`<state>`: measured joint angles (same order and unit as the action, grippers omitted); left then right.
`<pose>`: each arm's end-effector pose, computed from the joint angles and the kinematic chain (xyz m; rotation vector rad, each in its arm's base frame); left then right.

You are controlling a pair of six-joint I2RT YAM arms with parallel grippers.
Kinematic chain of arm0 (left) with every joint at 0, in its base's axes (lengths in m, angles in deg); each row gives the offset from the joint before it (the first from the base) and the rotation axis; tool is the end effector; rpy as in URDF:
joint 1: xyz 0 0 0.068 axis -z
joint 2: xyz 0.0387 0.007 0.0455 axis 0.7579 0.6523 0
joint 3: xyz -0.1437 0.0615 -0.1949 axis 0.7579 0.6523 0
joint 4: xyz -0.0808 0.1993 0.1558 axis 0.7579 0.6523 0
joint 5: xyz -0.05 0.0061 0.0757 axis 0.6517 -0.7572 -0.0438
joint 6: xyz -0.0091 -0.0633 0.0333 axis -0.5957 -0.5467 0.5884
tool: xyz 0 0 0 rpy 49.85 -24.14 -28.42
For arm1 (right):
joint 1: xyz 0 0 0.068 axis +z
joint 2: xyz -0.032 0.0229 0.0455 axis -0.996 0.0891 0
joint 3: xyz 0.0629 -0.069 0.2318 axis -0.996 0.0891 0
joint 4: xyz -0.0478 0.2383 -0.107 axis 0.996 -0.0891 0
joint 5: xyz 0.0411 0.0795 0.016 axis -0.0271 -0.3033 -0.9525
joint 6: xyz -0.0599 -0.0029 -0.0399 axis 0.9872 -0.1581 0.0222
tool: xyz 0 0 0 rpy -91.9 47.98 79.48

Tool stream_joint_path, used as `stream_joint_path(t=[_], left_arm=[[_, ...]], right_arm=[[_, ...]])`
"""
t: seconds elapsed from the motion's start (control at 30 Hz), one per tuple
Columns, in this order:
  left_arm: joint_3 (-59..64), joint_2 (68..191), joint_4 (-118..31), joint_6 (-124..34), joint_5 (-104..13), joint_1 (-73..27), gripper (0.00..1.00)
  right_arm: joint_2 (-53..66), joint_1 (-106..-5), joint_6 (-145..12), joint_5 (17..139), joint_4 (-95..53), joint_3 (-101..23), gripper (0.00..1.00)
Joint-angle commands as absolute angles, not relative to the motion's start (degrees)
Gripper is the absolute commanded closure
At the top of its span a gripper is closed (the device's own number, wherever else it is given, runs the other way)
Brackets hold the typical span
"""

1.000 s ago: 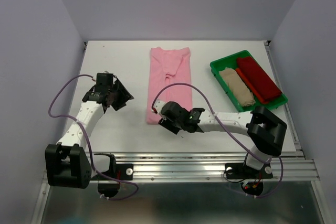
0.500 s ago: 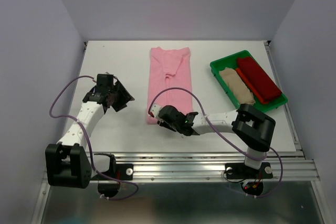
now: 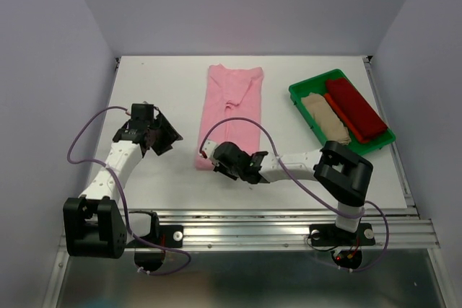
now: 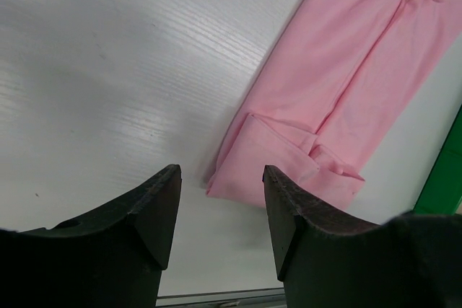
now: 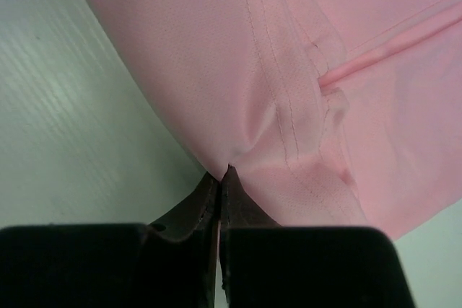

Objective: Roll the t-shirts
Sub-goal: Roll the T-shirt to the center of the board.

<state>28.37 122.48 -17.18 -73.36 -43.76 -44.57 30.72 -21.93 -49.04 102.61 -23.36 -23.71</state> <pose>0.2748 -0.0333 0.2040 -0.6531 2.3501 -0.5723 0.1925 0.3395 0.1128 -1.3080 1.9711 0.0855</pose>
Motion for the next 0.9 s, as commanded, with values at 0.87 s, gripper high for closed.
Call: stream_joint_path(t=[0.87], left_arm=[[30.8, 119.0, -16.9, -65.4, -41.9, -45.9, 0.56]], right_arm=[[41.3, -37.8, -66.9, 48.5, -49.0, -50.6, 0.99]])
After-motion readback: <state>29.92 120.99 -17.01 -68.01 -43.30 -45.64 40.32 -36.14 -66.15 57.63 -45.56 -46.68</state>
